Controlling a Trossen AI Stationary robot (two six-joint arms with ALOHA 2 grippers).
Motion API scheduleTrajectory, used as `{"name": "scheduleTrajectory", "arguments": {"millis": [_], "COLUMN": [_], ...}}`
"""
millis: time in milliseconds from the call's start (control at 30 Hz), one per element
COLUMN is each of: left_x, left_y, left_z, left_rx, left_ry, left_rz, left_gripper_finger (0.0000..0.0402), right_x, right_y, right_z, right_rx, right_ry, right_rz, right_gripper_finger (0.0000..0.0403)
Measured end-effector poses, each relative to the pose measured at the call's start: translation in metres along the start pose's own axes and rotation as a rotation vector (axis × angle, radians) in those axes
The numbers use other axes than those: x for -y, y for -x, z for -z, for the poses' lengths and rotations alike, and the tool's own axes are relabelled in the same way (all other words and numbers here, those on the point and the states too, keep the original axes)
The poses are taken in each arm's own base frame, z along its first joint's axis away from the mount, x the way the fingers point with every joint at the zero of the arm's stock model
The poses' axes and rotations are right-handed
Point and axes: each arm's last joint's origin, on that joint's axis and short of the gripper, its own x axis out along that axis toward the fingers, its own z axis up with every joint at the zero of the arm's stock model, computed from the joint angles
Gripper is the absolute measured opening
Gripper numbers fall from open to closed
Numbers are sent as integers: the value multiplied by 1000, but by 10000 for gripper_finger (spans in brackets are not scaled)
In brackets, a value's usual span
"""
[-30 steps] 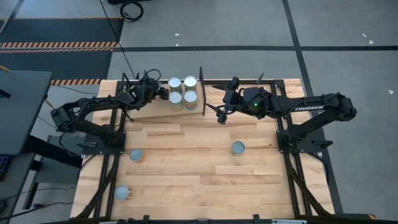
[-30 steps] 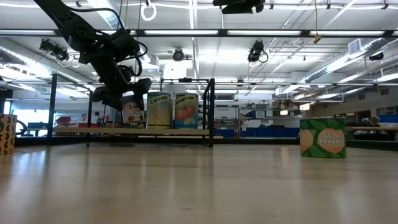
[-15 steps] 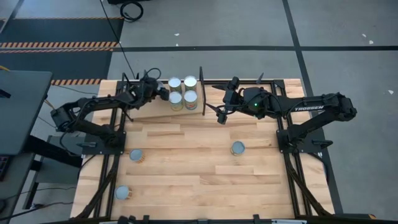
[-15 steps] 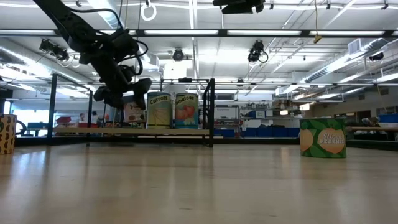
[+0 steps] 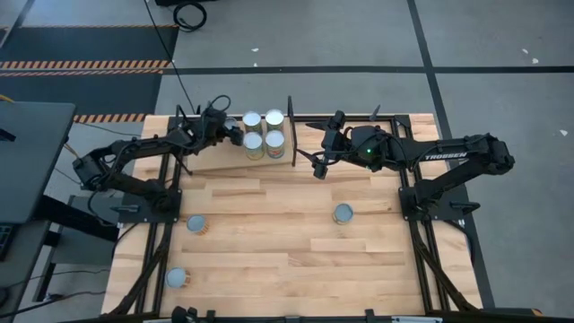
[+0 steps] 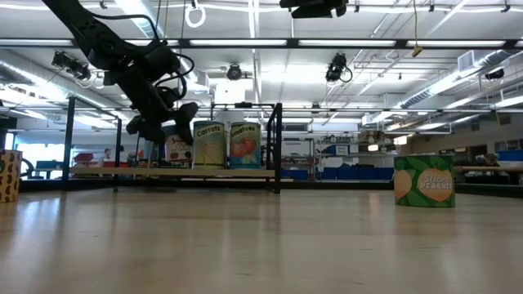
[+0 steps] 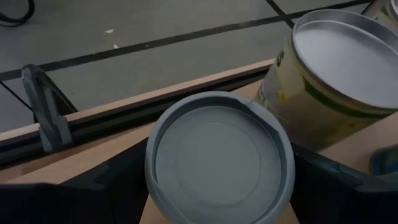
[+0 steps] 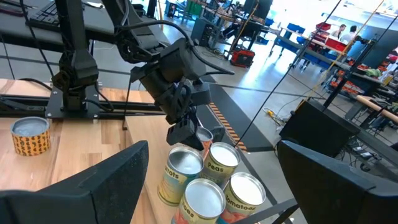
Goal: Pick and place cans onto a shelf
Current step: Put the canned meatballs on the shelf
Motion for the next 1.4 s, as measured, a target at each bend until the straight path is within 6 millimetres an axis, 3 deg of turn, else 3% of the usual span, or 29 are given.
{"name": "scheduleTrajectory", "arguments": {"millis": [467, 1400], "left_x": [-15, -15], "left_y": [-4, -4], "left_z": [-3, -5], "left_rx": [-24, 2], "left_ry": [18, 7], "left_rz": [-20, -29], "left_gripper_finger": [316, 316], "right_x": [0, 0], "right_y": [0, 0], "right_z": [0, 0], "right_rx": [0, 0], "right_ry": [0, 0], "right_rz": [0, 0], "right_gripper_finger": [366, 366]}}
